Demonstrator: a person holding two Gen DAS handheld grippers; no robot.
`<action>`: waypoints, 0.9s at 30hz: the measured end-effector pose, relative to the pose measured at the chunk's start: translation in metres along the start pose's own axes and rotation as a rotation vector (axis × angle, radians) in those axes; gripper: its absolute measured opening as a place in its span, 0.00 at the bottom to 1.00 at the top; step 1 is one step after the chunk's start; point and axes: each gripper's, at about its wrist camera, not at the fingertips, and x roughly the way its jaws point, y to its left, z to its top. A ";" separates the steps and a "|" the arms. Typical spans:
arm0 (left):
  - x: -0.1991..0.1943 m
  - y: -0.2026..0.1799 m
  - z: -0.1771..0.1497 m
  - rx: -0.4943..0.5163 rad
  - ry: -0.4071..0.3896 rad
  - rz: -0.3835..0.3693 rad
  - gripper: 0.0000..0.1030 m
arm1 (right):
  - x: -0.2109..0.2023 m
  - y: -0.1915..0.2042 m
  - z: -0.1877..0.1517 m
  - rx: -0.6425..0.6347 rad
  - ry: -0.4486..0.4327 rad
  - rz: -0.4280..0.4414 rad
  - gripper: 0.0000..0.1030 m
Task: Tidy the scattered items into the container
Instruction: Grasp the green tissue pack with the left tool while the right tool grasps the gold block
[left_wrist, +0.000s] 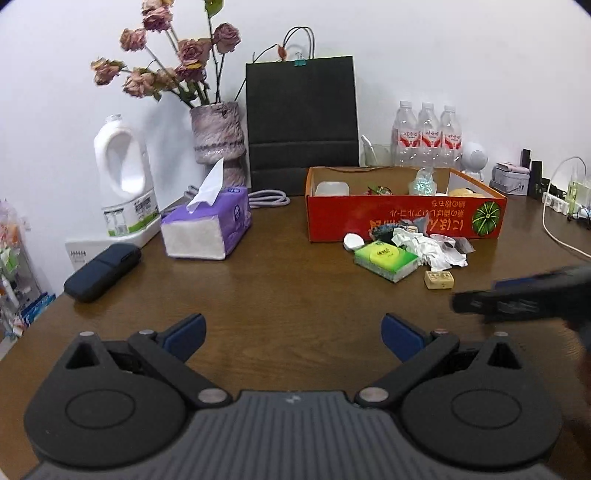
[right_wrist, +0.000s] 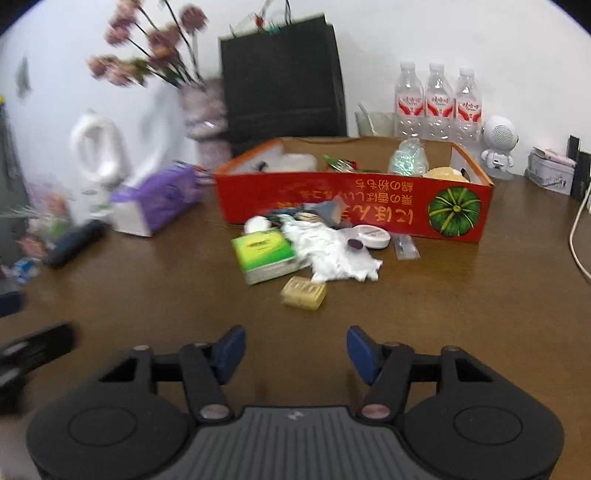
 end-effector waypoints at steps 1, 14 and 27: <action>0.005 0.000 0.001 0.018 -0.001 -0.007 1.00 | 0.010 0.000 0.004 0.008 0.013 -0.013 0.57; 0.138 -0.038 0.053 0.328 -0.017 -0.398 1.00 | -0.004 -0.025 0.000 0.012 -0.036 -0.044 0.33; 0.146 -0.036 0.046 0.087 0.174 -0.285 0.65 | -0.027 -0.047 -0.022 0.073 -0.042 -0.019 0.33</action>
